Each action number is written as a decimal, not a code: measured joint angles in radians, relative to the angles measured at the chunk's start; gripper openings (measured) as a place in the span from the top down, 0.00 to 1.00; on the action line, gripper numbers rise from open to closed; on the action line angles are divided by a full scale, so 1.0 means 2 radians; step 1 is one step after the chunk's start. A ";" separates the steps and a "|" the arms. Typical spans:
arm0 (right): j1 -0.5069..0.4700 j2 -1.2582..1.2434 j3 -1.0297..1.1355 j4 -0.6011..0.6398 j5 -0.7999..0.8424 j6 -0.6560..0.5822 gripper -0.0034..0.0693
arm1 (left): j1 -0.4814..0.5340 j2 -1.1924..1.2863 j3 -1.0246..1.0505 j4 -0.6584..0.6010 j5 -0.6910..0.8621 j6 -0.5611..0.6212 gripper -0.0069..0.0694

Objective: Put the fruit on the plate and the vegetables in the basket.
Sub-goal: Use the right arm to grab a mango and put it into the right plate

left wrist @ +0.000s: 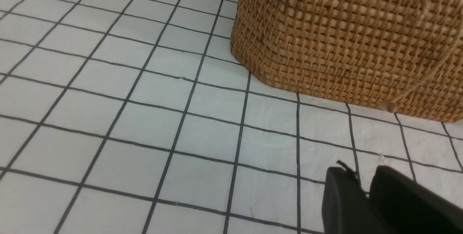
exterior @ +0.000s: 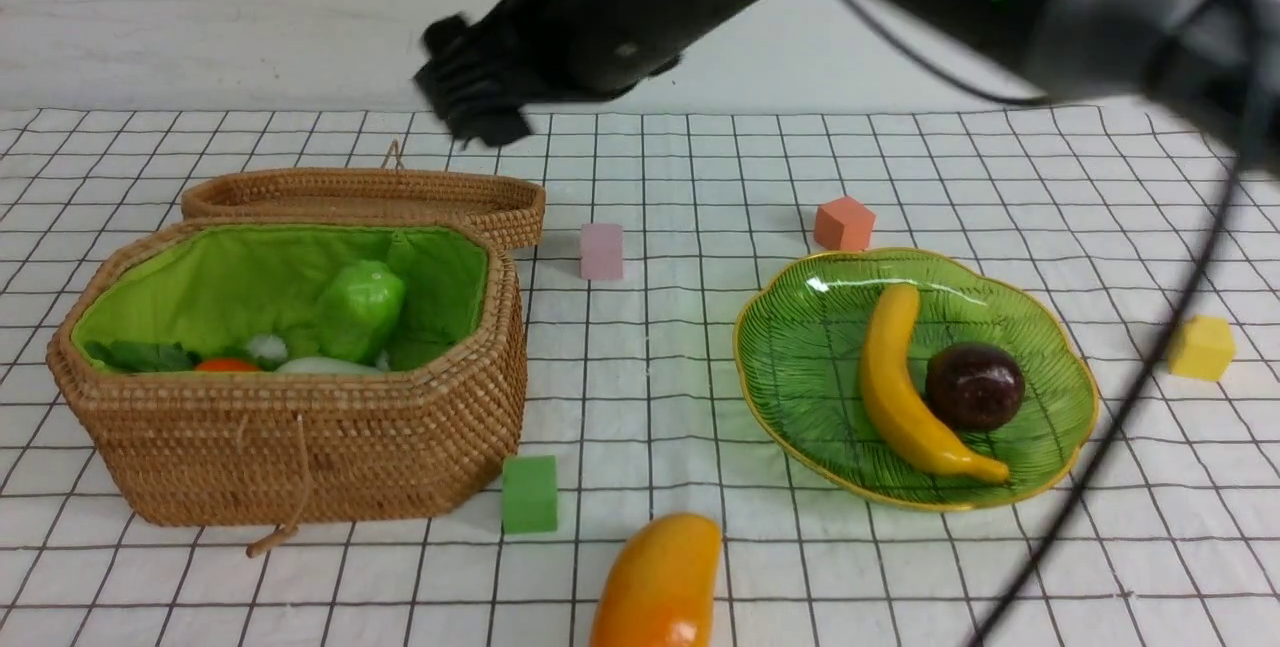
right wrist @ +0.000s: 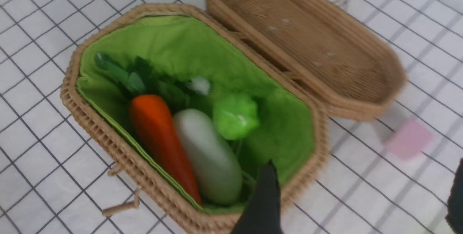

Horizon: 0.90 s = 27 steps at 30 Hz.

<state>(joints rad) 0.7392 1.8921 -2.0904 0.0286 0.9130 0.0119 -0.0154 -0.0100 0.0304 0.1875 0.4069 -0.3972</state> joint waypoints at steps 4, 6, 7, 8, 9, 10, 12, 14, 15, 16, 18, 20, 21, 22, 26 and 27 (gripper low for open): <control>-0.036 -0.159 0.144 -0.007 -0.045 0.079 0.18 | 0.000 0.000 0.000 0.000 0.000 0.000 0.76; -0.038 -0.214 0.218 -0.004 -0.060 0.112 0.19 | 0.000 0.000 0.000 0.000 0.000 0.000 0.76; -0.038 -0.234 0.254 0.004 -0.062 0.127 0.19 | 0.000 0.000 0.000 0.000 0.000 0.000 0.76; -0.038 -0.245 0.280 0.015 -0.061 0.138 0.19 | 0.000 0.000 0.000 0.000 0.000 0.000 0.76; -0.038 -0.253 0.310 0.028 -0.058 0.148 0.19 | 0.000 0.000 0.000 0.000 0.000 0.000 0.76; -0.038 -0.258 0.336 0.051 -0.049 0.164 0.19 | 0.000 0.000 0.000 0.000 0.000 0.000 0.76; -0.038 -0.256 0.362 0.070 -0.042 0.178 0.18 | 0.000 0.000 0.000 0.000 0.000 0.000 0.76; -0.038 -0.237 0.394 0.103 -0.037 0.198 0.16 | 0.000 0.000 0.000 0.000 0.000 0.000 0.75; -0.038 -0.232 0.398 0.109 -0.037 0.201 0.15 | 0.000 0.000 0.000 0.000 0.000 0.000 0.75; -0.038 -0.200 0.403 0.138 -0.040 0.214 0.12 | 0.000 0.000 0.000 0.000 0.000 0.000 0.75; -0.038 -0.181 0.404 0.152 -0.042 0.220 0.11 | 0.000 0.000 0.000 0.000 0.000 0.000 0.75; -0.038 -0.133 0.404 0.179 -0.043 0.233 0.08 | 0.000 0.000 0.000 0.000 0.000 0.000 0.74; -0.038 -0.113 0.404 0.186 -0.043 0.238 0.08 | 0.000 0.000 0.000 0.000 0.000 0.000 0.74; -0.038 -0.091 0.404 0.194 -0.045 0.241 0.08 | 0.000 0.000 0.000 0.000 0.000 0.000 0.74; -0.038 -0.031 0.404 0.228 -0.069 0.242 0.08 | 0.000 0.000 0.000 0.000 0.000 0.000 0.73; -0.038 -0.016 0.404 0.232 -0.077 0.242 0.08 | 0.000 0.000 0.000 0.000 0.000 0.000 0.73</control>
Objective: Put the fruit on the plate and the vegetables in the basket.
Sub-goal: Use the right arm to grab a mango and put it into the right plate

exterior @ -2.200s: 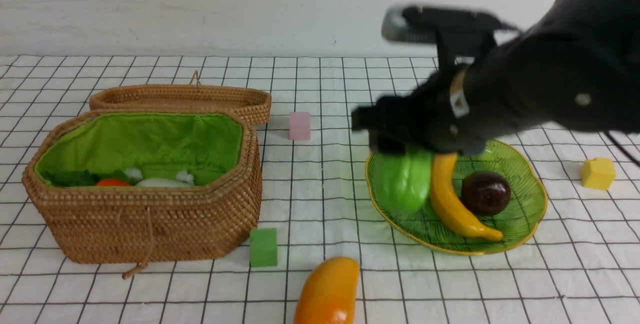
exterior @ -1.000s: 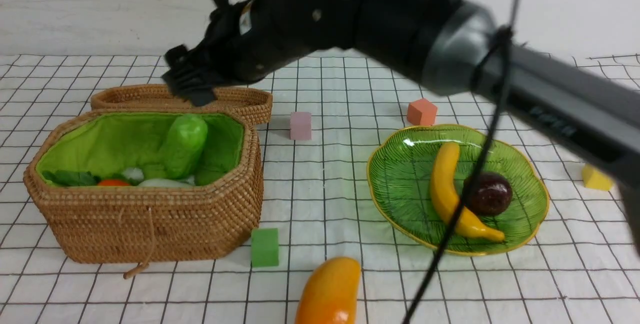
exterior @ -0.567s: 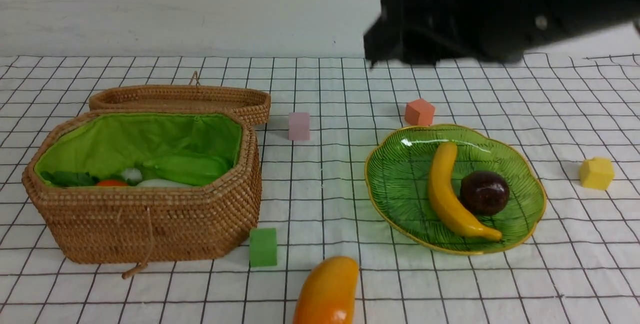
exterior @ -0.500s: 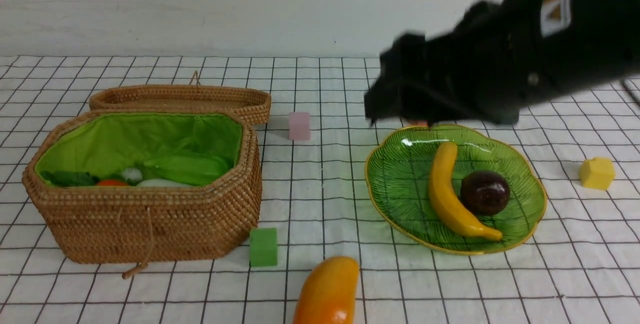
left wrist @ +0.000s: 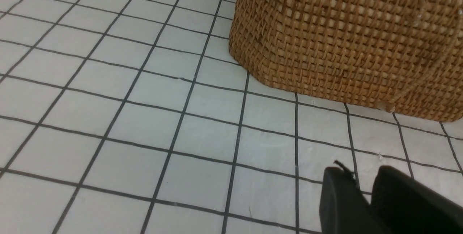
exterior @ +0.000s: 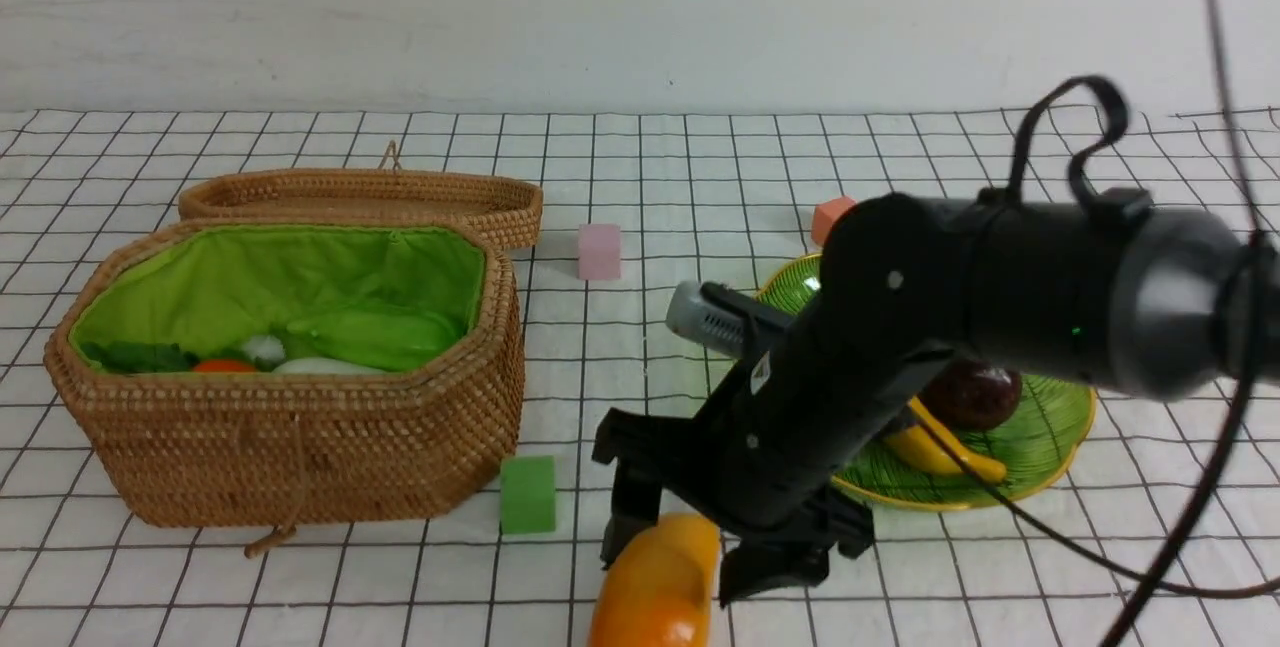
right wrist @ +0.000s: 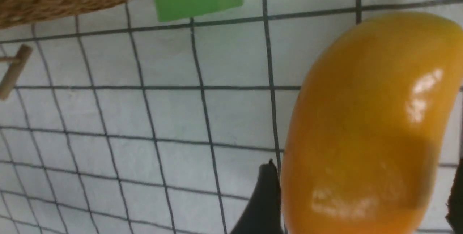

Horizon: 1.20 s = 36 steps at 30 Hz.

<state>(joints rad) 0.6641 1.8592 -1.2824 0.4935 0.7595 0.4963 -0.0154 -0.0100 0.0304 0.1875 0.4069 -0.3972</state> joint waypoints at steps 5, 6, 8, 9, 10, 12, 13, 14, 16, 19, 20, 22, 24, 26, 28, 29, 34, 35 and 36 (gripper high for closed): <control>0.000 0.054 0.000 0.016 -0.012 -0.012 0.10 | 0.000 0.000 0.000 0.000 0.000 0.000 0.73; -0.002 0.061 -0.006 0.030 -0.009 -0.020 0.14 | 0.000 0.000 0.000 0.000 0.000 0.000 0.73; -0.003 0.065 -0.009 0.040 -0.005 -0.030 0.16 | 0.000 0.000 0.000 0.000 0.000 0.000 0.73; -0.004 0.065 -0.009 0.043 -0.003 -0.038 0.16 | 0.000 0.000 0.000 0.000 0.000 0.000 0.73; -0.004 0.065 -0.009 0.043 0.000 -0.052 0.16 | 0.000 0.000 0.000 0.000 0.000 0.000 0.73; -0.004 0.062 -0.010 0.044 0.005 -0.080 0.16 | 0.000 0.000 0.000 0.000 0.000 0.000 0.73; -0.005 0.059 -0.011 0.044 0.010 -0.098 0.16 | 0.000 0.000 0.000 0.000 0.000 0.000 0.73; -0.007 0.055 -0.013 0.044 0.020 -0.115 0.16 | 0.000 0.000 0.000 0.000 0.000 0.000 0.73; -0.017 0.043 -0.026 0.043 0.043 -0.143 0.16 | 0.000 0.000 0.000 0.000 0.000 0.000 0.73; -0.058 0.018 -0.070 0.030 0.060 -0.161 0.16 | 0.000 0.000 0.000 0.000 0.000 0.000 0.73; -0.062 0.018 -0.074 0.028 0.060 -0.161 0.16 | 0.000 0.000 0.000 0.000 0.000 0.000 0.73; -0.113 0.008 -0.123 -0.001 0.049 -0.164 0.16 | 0.000 0.000 0.000 0.000 0.000 0.000 0.73; -0.144 0.009 -0.147 -0.022 0.026 -0.164 0.16 | 0.000 0.000 0.000 0.000 0.000 0.000 0.73; -0.169 0.016 -0.162 -0.037 0.004 -0.164 0.16 | 0.000 0.000 0.000 0.000 0.000 0.000 0.73; -0.184 0.027 -0.169 -0.043 -0.011 -0.165 0.16 | 0.000 0.000 0.000 0.000 0.000 0.000 0.73; -0.188 0.032 -0.169 -0.043 -0.016 -0.165 0.16 | 0.000 0.000 0.000 0.000 0.000 0.000 0.73; -0.191 0.066 -0.169 -0.044 -0.018 -0.164 0.16 | 0.000 0.000 0.000 0.000 0.000 0.000 0.72; -0.191 0.069 -0.169 -0.044 -0.017 -0.164 0.16 | 0.000 0.000 0.000 0.000 0.000 0.000 0.72; -0.191 0.071 -0.169 -0.044 -0.015 -0.164 0.15 | 0.000 0.000 0.000 0.000 0.000 0.000 0.72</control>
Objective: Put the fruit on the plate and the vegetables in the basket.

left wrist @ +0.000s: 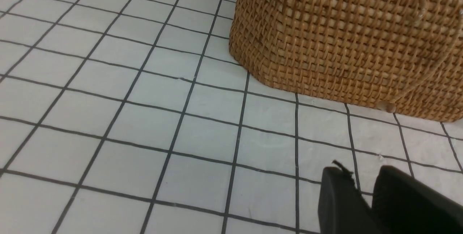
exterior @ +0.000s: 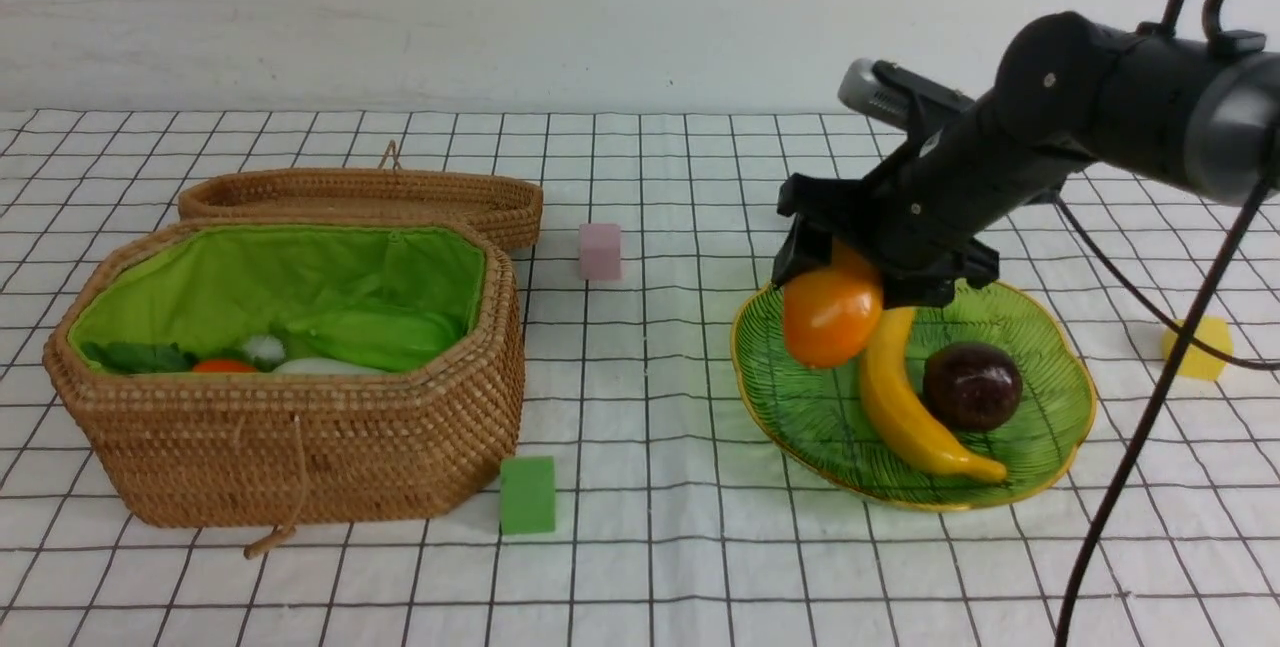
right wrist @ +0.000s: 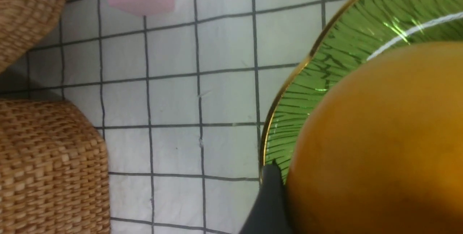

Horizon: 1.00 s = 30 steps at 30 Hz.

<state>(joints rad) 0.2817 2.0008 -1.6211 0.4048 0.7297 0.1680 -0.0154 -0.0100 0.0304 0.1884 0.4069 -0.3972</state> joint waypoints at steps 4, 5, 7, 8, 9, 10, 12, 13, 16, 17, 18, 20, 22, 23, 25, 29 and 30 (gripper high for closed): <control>-0.002 -0.003 0.000 0.000 0.004 0.000 0.04 | 0.000 0.000 0.000 0.000 0.000 0.000 0.72; -0.004 -0.005 0.000 -0.001 0.006 0.000 0.03 | 0.000 0.000 0.000 0.000 0.000 0.000 0.72; -0.008 -0.012 0.000 -0.001 0.012 0.000 0.02 | 0.000 0.000 0.000 0.000 0.000 0.000 0.72; -0.012 -0.018 0.000 -0.005 0.020 0.000 0.02 | 0.000 0.000 0.000 0.000 0.000 0.000 0.72; -0.013 -0.020 0.000 -0.006 0.022 0.000 0.02 | 0.000 0.000 0.000 0.000 0.000 0.000 0.72; -0.022 -0.033 0.000 -0.008 0.034 0.000 0.04 | 0.000 0.000 0.000 0.000 0.000 0.000 0.72; -0.034 -0.058 0.000 -0.014 0.057 -0.001 0.08 | 0.000 0.000 0.000 0.000 0.000 0.000 0.72; -0.041 -0.075 0.000 -0.019 0.072 -0.004 0.11 | 0.000 0.000 0.000 0.000 0.000 0.000 0.72; -0.060 -0.125 0.000 -0.041 0.118 -0.019 0.21 | 0.000 0.000 0.000 0.001 0.000 0.000 0.72; -0.068 -0.149 0.000 -0.053 0.140 -0.025 0.27 | 0.000 0.000 0.000 0.001 0.000 0.000 0.72; -0.078 -0.181 0.001 -0.070 0.163 -0.026 0.36 | 0.000 0.000 0.000 0.001 0.000 0.000 0.72; -0.086 -0.221 0.008 -0.091 0.183 -0.026 0.45 | 0.000 0.000 0.000 0.001 0.000 0.000 0.72; -0.093 -0.273 0.030 -0.116 0.193 -0.023 0.62 | 0.000 0.000 0.000 0.001 0.000 0.000 0.72; -0.094 -0.340 0.068 -0.140 0.191 -0.021 0.79 | 0.000 0.000 0.000 0.001 0.000 0.000 0.72; -0.094 -0.400 0.122 -0.152 0.182 -0.021 0.92 | 0.000 0.000 0.000 0.001 0.000 0.000 0.72; -0.094 -0.481 0.244 -0.153 0.158 -0.023 0.96 | 0.000 0.000 0.000 0.001 0.000 0.000 0.72; -0.094 -0.497 0.277 -0.153 0.149 -0.024 0.96 | 0.000 0.000 0.000 0.001 0.000 0.000 0.72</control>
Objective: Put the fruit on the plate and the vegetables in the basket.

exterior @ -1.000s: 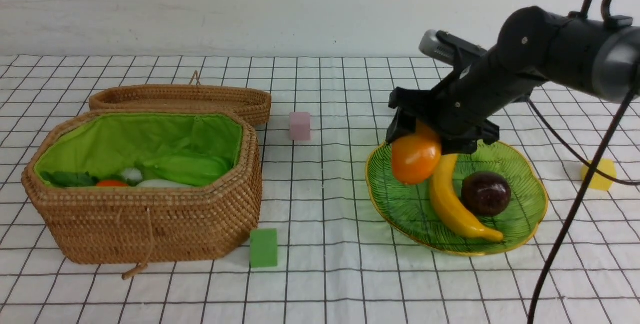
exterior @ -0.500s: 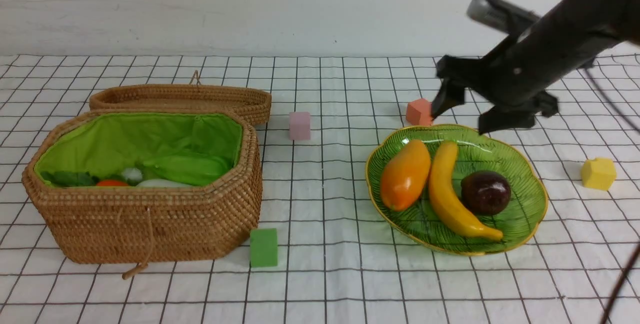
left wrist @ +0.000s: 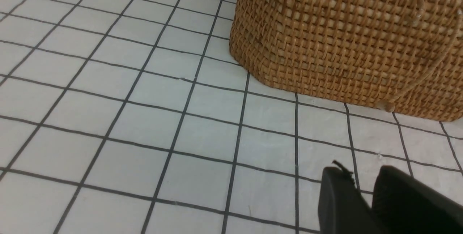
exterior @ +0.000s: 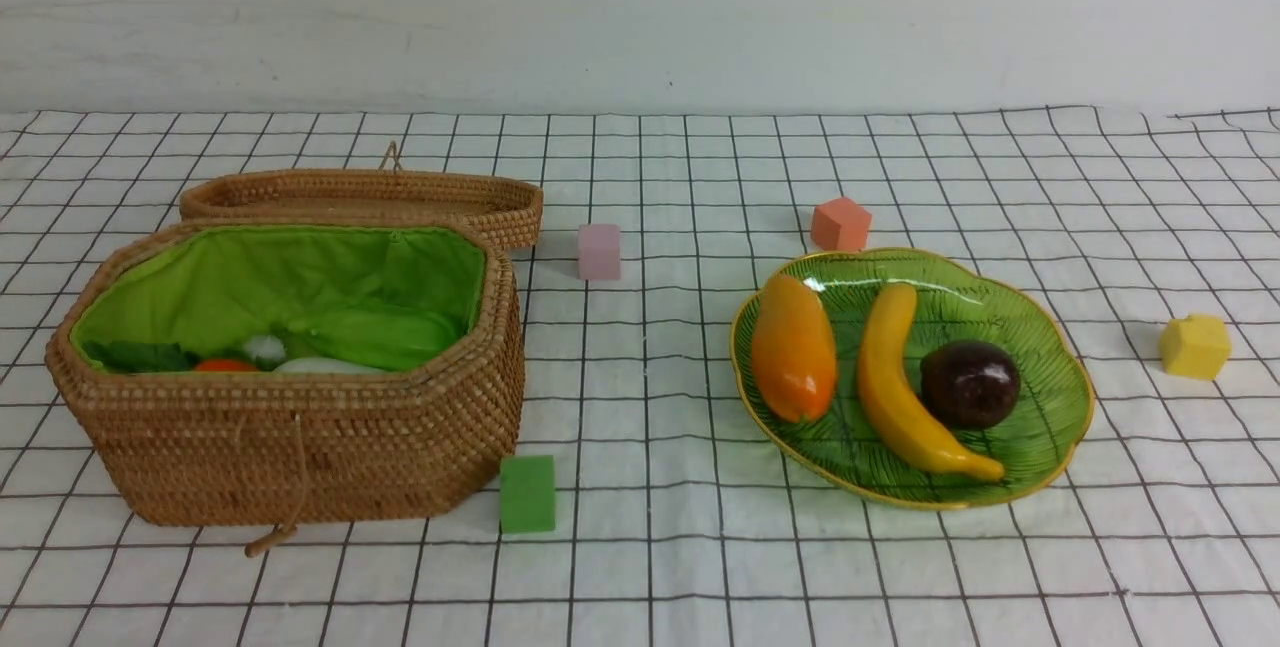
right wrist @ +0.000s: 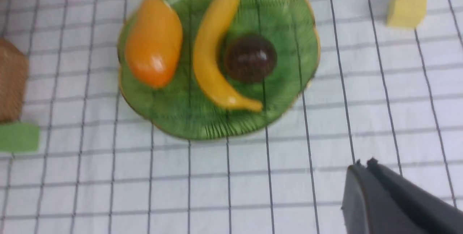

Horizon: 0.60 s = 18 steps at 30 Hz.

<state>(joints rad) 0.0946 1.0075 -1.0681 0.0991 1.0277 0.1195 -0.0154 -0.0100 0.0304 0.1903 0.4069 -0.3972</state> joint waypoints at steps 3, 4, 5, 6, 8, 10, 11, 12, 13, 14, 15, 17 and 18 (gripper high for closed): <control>0.000 -0.062 0.126 -0.001 -0.074 -0.003 0.96 | 0.000 0.000 0.000 0.000 0.000 0.000 0.72; 0.000 -0.083 0.151 -0.001 -0.098 -0.003 0.96 | 0.000 0.000 0.000 0.000 0.000 0.000 0.72; 0.000 -0.103 0.172 0.000 -0.118 -0.003 0.96 | 0.000 0.000 0.000 0.000 0.000 0.000 0.72; 0.000 -0.107 0.175 0.000 -0.122 -0.003 0.96 | 0.000 0.000 0.000 0.000 0.000 0.000 0.72; 0.000 -0.150 0.205 -0.002 -0.150 -0.003 0.96 | 0.000 0.000 0.000 0.000 0.000 0.000 0.72; 0.000 -0.187 0.223 -0.003 -0.158 -0.003 0.96 | 0.000 0.000 0.000 0.000 0.000 0.000 0.72; 0.000 -0.202 0.227 -0.003 -0.158 -0.003 0.96 | 0.000 0.000 0.000 0.000 0.000 0.000 0.72; 0.000 -0.213 0.229 -0.003 -0.157 -0.003 0.96 | 0.000 0.000 0.000 0.000 0.000 0.000 0.72; 0.000 -0.226 0.230 -0.003 -0.155 -0.003 0.96 | 0.000 0.000 0.000 0.000 0.000 0.000 0.72; 0.000 -0.236 0.231 -0.003 -0.153 -0.003 0.96 | 0.000 0.000 0.000 0.000 0.000 0.000 0.72; 0.000 -0.249 0.232 -0.003 -0.149 -0.003 0.96 | 0.000 0.000 0.000 0.000 0.000 0.000 0.72; 0.000 -0.267 0.232 -0.003 -0.144 -0.003 0.96 | 0.000 0.000 0.000 0.000 0.000 0.000 0.72; 0.000 -0.267 0.232 -0.003 -0.144 -0.003 0.96 | 0.000 0.000 0.000 0.000 0.000 0.000 0.72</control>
<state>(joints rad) 0.0946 0.4728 -0.6046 0.0923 0.7392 0.1127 -0.0154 -0.0100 0.0304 0.1903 0.4069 -0.3972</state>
